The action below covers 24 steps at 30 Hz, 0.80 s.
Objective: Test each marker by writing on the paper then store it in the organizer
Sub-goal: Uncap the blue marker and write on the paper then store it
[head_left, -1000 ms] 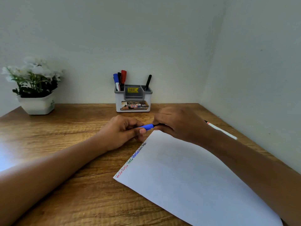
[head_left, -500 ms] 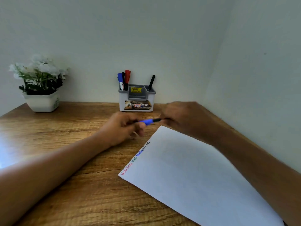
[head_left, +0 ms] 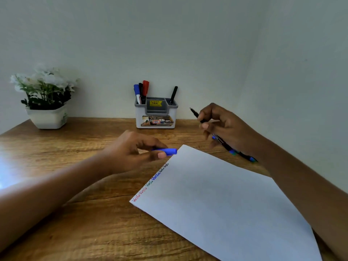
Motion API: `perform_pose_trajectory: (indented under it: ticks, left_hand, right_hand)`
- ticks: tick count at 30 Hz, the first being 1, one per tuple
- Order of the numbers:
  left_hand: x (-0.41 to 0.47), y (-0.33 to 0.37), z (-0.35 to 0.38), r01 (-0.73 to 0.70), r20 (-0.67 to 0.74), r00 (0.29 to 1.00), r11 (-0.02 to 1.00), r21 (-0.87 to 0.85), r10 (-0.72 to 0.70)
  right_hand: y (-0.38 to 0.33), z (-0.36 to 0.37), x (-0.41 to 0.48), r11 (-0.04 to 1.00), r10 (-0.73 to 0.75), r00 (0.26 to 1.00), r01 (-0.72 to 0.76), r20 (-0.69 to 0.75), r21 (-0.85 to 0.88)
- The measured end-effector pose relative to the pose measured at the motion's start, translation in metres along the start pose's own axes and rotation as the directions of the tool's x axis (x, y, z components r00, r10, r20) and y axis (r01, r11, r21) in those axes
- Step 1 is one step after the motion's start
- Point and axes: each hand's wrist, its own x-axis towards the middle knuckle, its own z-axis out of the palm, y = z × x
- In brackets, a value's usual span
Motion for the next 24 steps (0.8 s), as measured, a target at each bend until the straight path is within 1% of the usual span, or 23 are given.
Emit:
perform_pose_trajectory:
  ticks: [1,3,5,6,7,9,10,12,14,17,21,24]
  left_hand:
    - [-0.001,0.006,-0.003,-0.069,0.020,0.997,0.997,0.033,0.068]
    - [-0.006,0.014,-0.010,-0.195,0.051,0.981,0.971,0.136,0.190]
    - [-0.016,0.018,-0.019,-0.283,0.067,0.959,0.935,0.215,0.275]
    - [-0.021,0.019,-0.021,-0.289,0.055,0.957,0.933,0.216,0.284]
    - [-0.025,0.018,-0.022,-0.265,0.029,0.964,0.944,0.194,0.265]
    - [-0.025,0.015,-0.018,-0.161,-0.011,0.986,0.978,0.130,0.164]
    - [-0.023,0.011,-0.012,-0.116,0.000,0.993,0.987,0.113,0.116]
    - [-0.020,0.003,0.000,-0.072,0.066,0.996,0.989,0.129,0.064]
    - [-0.021,-0.002,0.010,-0.090,0.113,0.991,0.980,0.178,0.070]
    - [-0.024,-0.004,0.016,-0.125,0.156,0.983,0.973,0.197,0.094]
    - [-0.024,-0.003,0.018,-0.162,0.169,0.977,0.964,0.213,0.126]
    - [-0.025,-0.004,0.017,-0.174,0.186,0.973,0.959,0.224,0.133]
  right_hand:
    - [-0.001,0.003,0.000,0.990,0.022,1.000,-0.023,0.010,0.137]
    - [-0.002,0.010,0.000,0.919,0.078,0.996,-0.090,0.046,0.383]
    - [0.000,0.019,0.001,0.838,0.114,0.988,-0.150,0.100,0.525]
    - [0.002,0.024,0.001,0.824,0.114,0.987,-0.157,0.112,0.544]
    - [0.004,0.030,0.001,0.829,0.106,0.987,-0.153,0.118,0.538]
    - [0.008,0.042,0.003,0.856,0.101,0.989,-0.143,0.110,0.496]
    - [0.009,0.048,0.004,0.873,0.110,0.990,-0.140,0.092,0.468]
    - [0.009,0.058,0.007,0.898,0.138,0.989,-0.145,0.046,0.415]
    - [0.010,0.063,0.009,0.906,0.201,0.979,-0.194,0.021,0.377]
    - [0.015,0.065,0.010,0.919,0.270,0.963,-0.264,0.022,0.292]
    - [0.020,0.068,0.010,0.894,0.271,0.955,-0.296,0.121,0.337]
    - [0.023,0.071,0.011,0.921,0.255,0.961,-0.275,0.107,0.275]
